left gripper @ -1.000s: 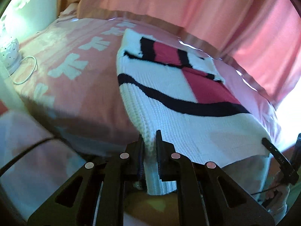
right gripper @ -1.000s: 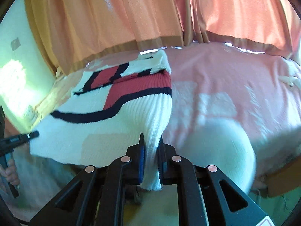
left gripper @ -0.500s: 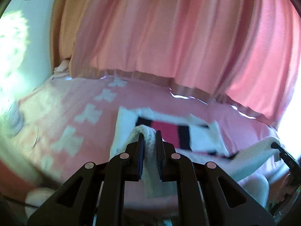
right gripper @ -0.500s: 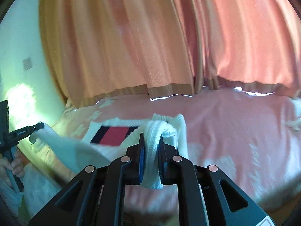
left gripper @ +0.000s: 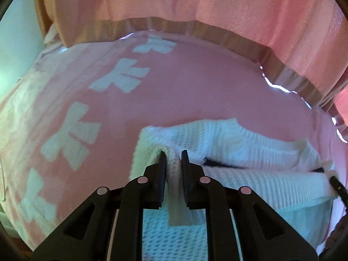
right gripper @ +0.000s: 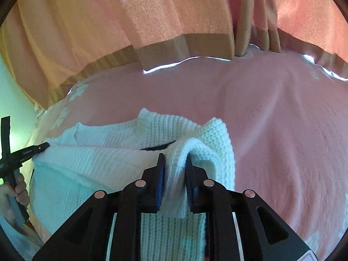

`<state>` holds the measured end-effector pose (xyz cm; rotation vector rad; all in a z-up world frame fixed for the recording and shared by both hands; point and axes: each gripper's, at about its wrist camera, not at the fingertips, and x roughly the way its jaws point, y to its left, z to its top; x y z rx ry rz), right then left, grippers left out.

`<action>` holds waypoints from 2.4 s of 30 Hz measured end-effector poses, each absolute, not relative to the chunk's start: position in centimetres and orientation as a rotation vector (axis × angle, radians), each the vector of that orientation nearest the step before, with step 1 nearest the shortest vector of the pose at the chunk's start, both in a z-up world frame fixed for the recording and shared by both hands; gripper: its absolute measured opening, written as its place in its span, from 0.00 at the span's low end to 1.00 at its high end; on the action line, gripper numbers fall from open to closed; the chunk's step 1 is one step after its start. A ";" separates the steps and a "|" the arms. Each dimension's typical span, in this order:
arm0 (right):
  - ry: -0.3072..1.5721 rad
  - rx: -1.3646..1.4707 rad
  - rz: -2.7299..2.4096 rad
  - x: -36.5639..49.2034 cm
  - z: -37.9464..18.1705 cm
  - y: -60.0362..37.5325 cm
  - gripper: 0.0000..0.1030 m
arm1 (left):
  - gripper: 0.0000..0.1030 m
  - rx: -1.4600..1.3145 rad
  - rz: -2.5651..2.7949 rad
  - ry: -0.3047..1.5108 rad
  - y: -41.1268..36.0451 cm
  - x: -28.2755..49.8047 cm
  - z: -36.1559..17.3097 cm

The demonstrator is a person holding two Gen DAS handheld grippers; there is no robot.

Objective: Fold small clothes

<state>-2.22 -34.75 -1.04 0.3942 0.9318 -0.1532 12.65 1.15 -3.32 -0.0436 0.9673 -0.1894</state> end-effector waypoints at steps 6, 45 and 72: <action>0.778 0.487 -0.184 -3.3 0.1 -36.4 0.45 | 0.28 -0.068 -0.175 0.953 0.9 13.2 -2.8; 0.786 0.219 -0.229 -2.1 1.9 -32.7 0.18 | 0.40 0.042 -0.211 0.825 -1.6 12.2 1.3; 0.963 0.136 -0.111 10.4 -6.4 -32.0 0.07 | 0.54 0.166 -0.132 0.980 -4.9 18.3 -6.2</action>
